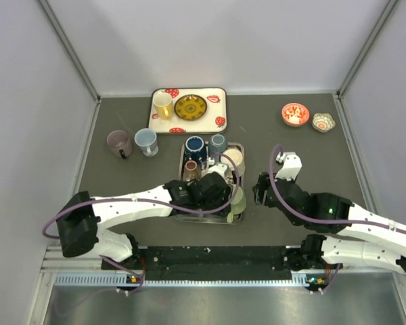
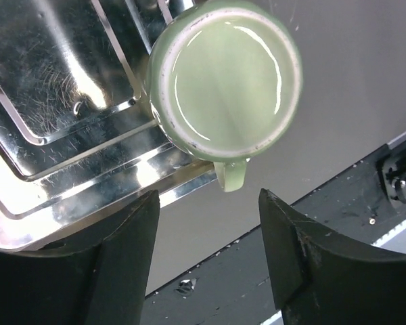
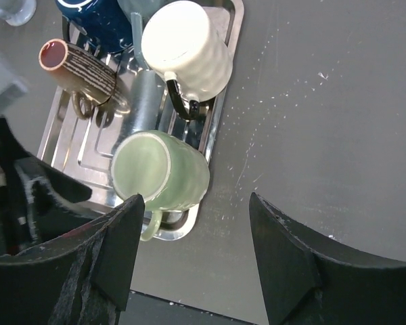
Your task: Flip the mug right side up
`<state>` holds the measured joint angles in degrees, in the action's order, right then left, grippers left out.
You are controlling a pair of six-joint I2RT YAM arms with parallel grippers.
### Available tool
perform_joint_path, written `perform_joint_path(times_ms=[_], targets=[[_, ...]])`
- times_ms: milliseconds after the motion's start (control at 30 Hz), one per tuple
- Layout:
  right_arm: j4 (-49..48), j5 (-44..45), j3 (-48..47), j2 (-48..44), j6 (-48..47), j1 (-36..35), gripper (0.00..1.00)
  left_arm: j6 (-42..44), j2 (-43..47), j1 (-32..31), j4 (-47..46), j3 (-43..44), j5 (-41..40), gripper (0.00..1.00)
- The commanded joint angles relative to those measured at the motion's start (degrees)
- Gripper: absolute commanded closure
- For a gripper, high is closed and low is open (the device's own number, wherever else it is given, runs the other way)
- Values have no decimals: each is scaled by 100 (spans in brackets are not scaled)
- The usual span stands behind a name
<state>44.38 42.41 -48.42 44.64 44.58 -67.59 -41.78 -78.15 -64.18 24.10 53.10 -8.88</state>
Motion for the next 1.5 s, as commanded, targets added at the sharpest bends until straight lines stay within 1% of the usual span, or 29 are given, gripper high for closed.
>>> perform_joint_path(times_ms=[0,167,333,500,800,967,1033,1333,1433,1467], targets=[[44,-84,0,-43,-2,62,36,82,-393,-24,42,323,-60,35],[36,-128,105,-201,25,62,36,100,-631,-24,-89,359,27,32],[27,-146,228,-237,104,62,36,196,-877,-24,-81,605,62,32],[36,-181,263,-263,130,62,36,267,-1079,-24,-107,816,176,36],[36,-181,272,-272,95,71,36,284,-1194,-15,-98,746,177,45],[36,-190,298,-246,104,71,36,328,-1255,-24,-81,781,194,54],[27,-207,298,-246,113,71,36,328,-1299,-24,-81,798,238,56],[36,-225,307,-246,130,71,36,328,-1361,-24,-142,737,291,55],[36,-207,316,-228,121,80,36,355,-1378,-24,-142,746,300,58],[36,-216,325,-219,139,80,36,363,-1370,-24,-151,746,308,63]])
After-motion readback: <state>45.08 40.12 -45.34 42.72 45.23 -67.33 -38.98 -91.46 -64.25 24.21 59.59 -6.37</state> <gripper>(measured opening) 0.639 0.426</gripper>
